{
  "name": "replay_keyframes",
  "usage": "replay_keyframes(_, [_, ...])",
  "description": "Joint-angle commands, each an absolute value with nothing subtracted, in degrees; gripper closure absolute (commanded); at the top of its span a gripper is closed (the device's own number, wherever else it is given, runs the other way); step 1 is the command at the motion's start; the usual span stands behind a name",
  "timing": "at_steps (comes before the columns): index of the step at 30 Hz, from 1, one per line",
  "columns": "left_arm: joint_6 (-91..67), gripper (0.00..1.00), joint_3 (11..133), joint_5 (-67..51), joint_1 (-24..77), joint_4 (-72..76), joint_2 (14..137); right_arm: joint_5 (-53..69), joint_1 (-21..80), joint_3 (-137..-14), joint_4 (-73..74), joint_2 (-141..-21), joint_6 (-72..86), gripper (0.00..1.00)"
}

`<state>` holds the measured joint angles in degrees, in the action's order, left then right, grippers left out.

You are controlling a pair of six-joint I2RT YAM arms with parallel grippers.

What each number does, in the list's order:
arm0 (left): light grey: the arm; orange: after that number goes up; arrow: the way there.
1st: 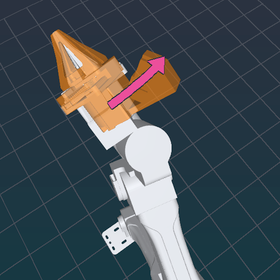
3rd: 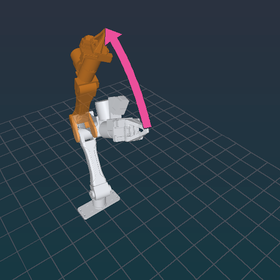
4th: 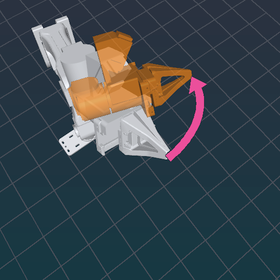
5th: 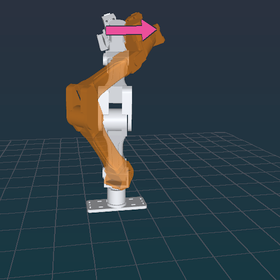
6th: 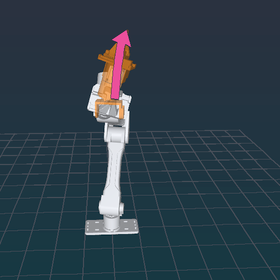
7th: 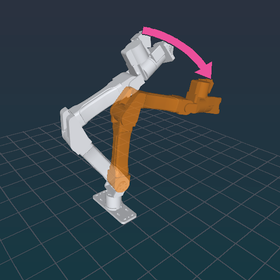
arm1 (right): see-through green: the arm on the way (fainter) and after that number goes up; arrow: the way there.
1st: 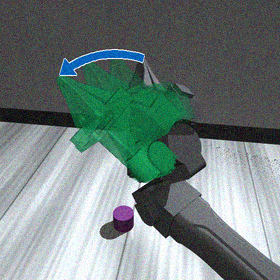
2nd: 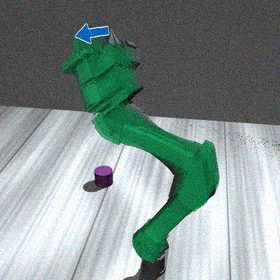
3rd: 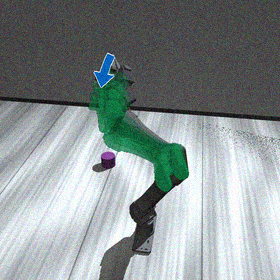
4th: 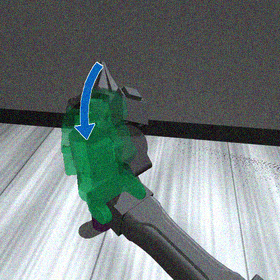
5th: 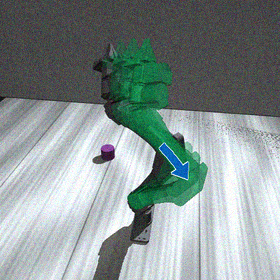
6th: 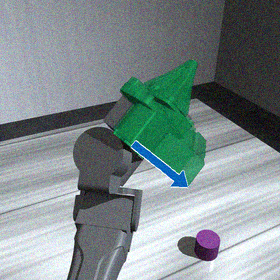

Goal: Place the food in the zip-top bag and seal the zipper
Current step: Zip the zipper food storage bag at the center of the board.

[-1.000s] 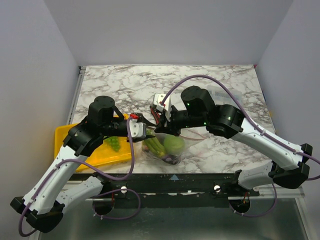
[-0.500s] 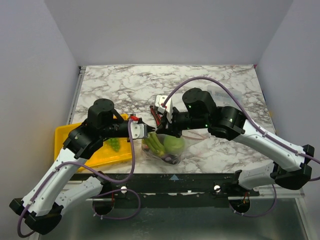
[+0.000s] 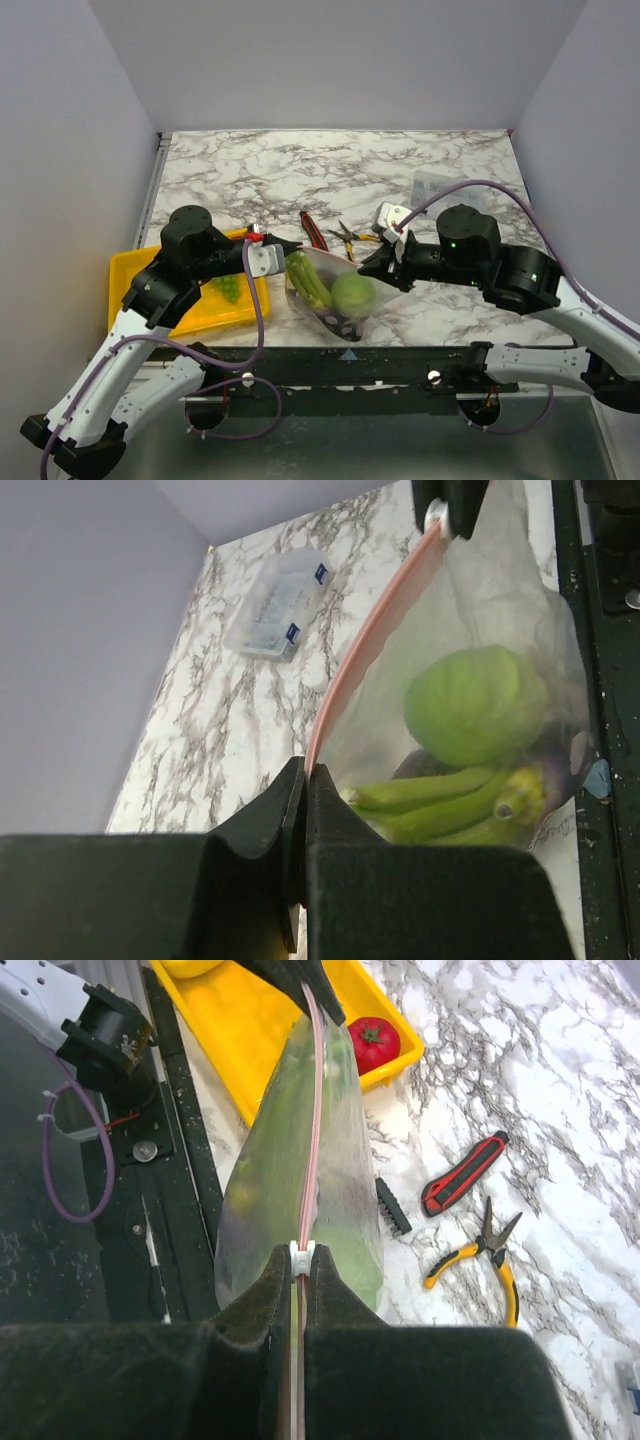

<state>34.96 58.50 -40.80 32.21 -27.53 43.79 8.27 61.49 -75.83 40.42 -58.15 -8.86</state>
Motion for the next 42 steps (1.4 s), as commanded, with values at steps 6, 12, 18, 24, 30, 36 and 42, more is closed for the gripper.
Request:
replay_keyframes(6, [36.43,1.00,56.07,-35.85,26.74,-25.34,41.97,5.84,61.49,-73.40,46.84,-49.70,-5.87,1.00])
replay_keyframes(12, [36.46,1.00,54.93,-36.38,24.86,-24.67,41.74,4.65,61.44,-72.40,48.45,-46.81,-5.80,1.00])
replay_keyframes(18, [36.83,1.00,54.84,-36.65,23.51,-24.57,42.00,4.44,61.48,-71.02,49.07,-44.03,-5.02,1.00])
replay_keyframes(24, [35.30,1.00,54.45,-38.94,23.20,-24.36,41.51,3.85,61.44,-70.79,49.49,-43.28,-4.31,1.00])
replay_keyframes(30, [31.51,1.00,52.20,-41.61,23.24,-21.98,39.78,4.62,61.44,-69.57,46.60,-45.11,-3.96,1.00])
replay_keyframes(36, [27.26,1.00,49.79,-43.34,23.20,-19.23,37.27,4.77,61.44,-70.98,45.29,-48.35,-0.18,0.58])
replay_keyframes(42, [21.54,1.00,44.96,-39.81,23.16,-12.60,33.17,-7.14,61.46,-57.07,27.33,-40.28,19.65,0.33])
